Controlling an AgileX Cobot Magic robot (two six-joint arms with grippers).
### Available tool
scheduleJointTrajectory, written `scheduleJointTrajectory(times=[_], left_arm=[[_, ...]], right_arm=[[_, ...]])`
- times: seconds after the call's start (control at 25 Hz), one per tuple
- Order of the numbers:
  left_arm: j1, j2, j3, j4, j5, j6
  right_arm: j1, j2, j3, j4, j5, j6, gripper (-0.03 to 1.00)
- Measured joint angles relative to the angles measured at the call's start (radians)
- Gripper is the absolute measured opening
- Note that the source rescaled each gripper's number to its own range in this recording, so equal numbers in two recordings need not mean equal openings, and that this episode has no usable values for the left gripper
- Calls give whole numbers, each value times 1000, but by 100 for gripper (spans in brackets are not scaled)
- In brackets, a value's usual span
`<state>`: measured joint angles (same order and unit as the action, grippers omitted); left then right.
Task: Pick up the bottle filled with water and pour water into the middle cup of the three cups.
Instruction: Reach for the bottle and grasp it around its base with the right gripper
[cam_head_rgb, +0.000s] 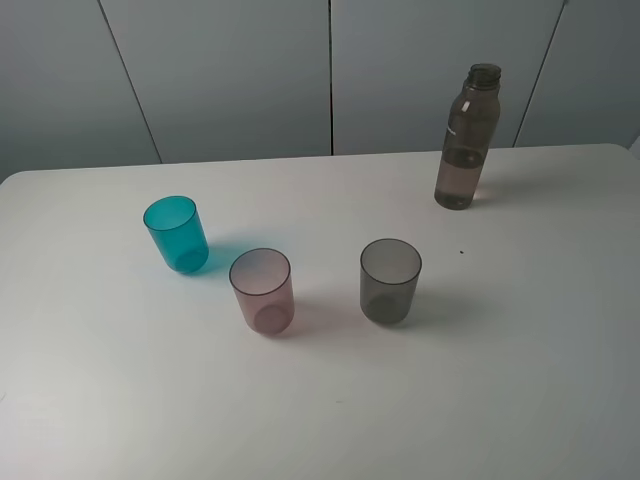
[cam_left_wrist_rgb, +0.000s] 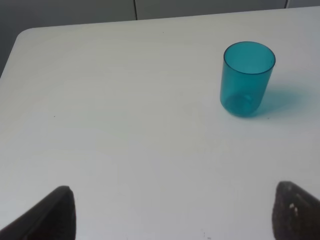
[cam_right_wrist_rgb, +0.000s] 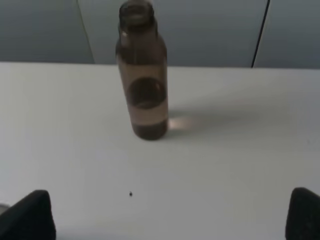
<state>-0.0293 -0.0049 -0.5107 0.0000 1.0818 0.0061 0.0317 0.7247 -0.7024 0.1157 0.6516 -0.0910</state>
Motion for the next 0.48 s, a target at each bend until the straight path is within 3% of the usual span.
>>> scheduleJointTrajectory(times=[0.36,0.48], left_arm=[[0,0,0,0,0,-6],[0,0,0,0,0,-6]], right_arm=[[148,262,0,4,-192,0,100],[159,341,0,4,-244,0,100]])
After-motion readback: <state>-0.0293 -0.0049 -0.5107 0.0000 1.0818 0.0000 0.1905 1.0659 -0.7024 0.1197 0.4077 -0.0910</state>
